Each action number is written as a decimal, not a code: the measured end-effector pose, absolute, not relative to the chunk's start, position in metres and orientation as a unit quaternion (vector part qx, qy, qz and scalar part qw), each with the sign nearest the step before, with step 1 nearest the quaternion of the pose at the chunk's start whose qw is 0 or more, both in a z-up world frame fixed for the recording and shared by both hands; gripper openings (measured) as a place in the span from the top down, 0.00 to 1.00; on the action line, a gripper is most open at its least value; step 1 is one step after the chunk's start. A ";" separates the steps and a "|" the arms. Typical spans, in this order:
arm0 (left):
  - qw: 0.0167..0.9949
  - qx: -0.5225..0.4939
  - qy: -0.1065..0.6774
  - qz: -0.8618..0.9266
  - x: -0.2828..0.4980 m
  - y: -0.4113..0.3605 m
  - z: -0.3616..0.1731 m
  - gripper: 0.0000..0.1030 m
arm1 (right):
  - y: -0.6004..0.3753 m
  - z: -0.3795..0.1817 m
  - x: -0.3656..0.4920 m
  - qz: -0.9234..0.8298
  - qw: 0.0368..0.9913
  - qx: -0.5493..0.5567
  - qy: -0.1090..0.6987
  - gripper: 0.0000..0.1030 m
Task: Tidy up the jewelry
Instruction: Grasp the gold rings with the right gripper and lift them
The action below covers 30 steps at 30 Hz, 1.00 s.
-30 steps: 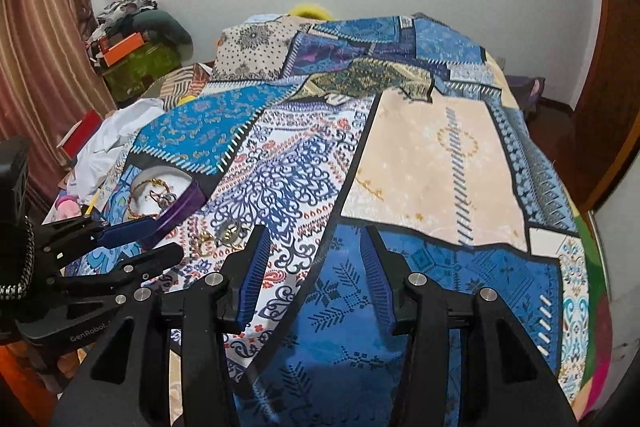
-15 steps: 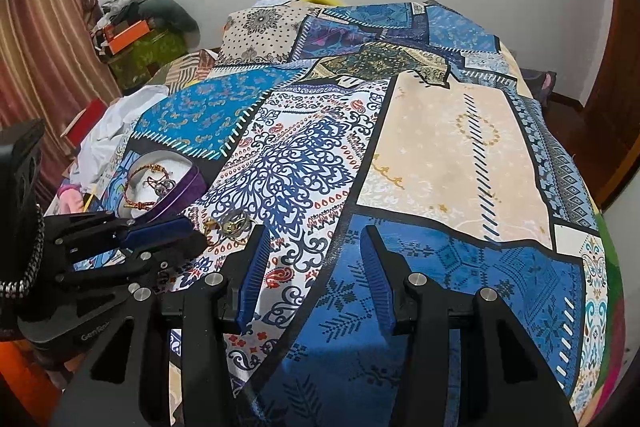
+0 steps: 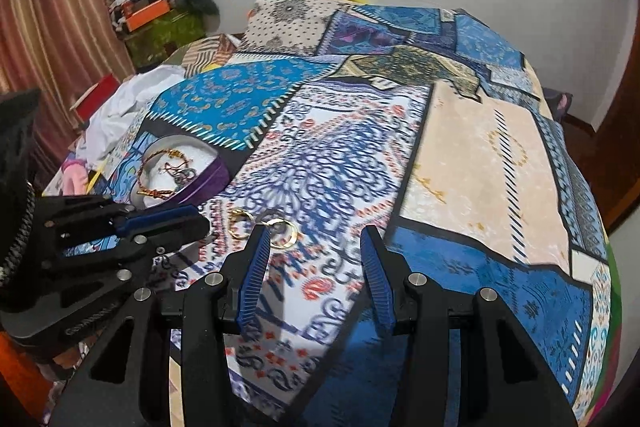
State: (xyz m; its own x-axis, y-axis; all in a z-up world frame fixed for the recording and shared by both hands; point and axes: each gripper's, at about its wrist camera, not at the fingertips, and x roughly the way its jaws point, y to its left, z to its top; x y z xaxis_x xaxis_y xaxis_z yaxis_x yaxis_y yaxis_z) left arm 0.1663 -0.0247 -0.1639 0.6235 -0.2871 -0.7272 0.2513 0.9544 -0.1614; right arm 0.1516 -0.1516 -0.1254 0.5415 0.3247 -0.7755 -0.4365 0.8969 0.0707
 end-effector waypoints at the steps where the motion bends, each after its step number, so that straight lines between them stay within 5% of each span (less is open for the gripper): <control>1: 0.902 -0.023 0.406 -0.148 0.166 -0.022 -0.163 0.92 | -0.148 -0.126 0.153 0.216 0.876 -0.070 0.427 0.58; 11: 0.898 -0.042 0.412 -0.146 0.166 -0.011 -0.170 0.92 | -0.128 -0.136 0.156 0.232 0.860 -0.106 0.443 0.60; 19: 0.899 -0.044 0.409 -0.150 0.163 -0.013 -0.167 0.92 | -0.127 -0.137 0.154 0.237 0.863 -0.109 0.434 0.92; 30: 0.905 -0.044 0.398 -0.143 0.153 -0.008 -0.156 0.92 | -0.124 -0.127 0.150 0.231 0.867 -0.119 0.426 0.90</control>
State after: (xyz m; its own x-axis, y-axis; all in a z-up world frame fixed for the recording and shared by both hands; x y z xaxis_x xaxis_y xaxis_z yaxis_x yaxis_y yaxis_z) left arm 0.1529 -0.0080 -0.1564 0.6413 -0.2949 -0.7084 0.2243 0.9549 -0.1945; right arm 0.1502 -0.1242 -0.1274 0.5305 0.2995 -0.7930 -0.5020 0.8648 -0.0091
